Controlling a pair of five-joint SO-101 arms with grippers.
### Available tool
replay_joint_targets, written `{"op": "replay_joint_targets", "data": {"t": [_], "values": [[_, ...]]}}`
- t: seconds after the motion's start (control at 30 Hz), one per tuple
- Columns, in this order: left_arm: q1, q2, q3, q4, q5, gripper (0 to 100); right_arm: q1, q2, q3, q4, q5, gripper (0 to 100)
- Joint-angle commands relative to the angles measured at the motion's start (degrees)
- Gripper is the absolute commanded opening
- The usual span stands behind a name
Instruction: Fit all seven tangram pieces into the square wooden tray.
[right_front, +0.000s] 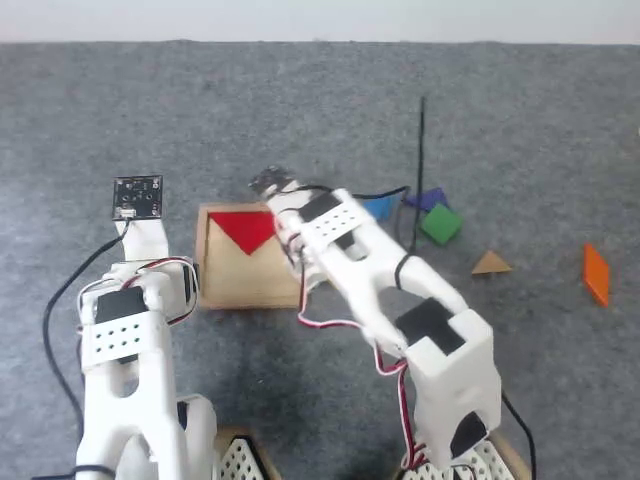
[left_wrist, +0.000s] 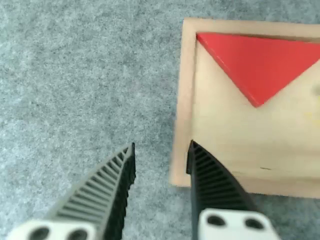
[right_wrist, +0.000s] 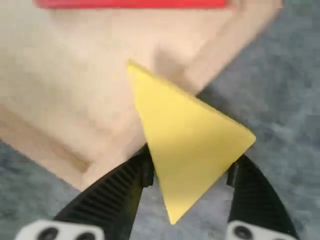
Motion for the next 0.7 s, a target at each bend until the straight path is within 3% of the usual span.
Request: {"op": "replay_joint_targets", "data": {"t": [0.0, 0.67], "values": [[0.3, -0.1, -0.4, -0.3, 0.4, 17, -4.1, -0.4, -3.9, 0.2, -0.8, 24.2], [0.1, -0.4, -0.5, 0.0, 0.2, 17, -8.7, -0.3, -14.2, 4.9, 6.1, 20.8]]}}
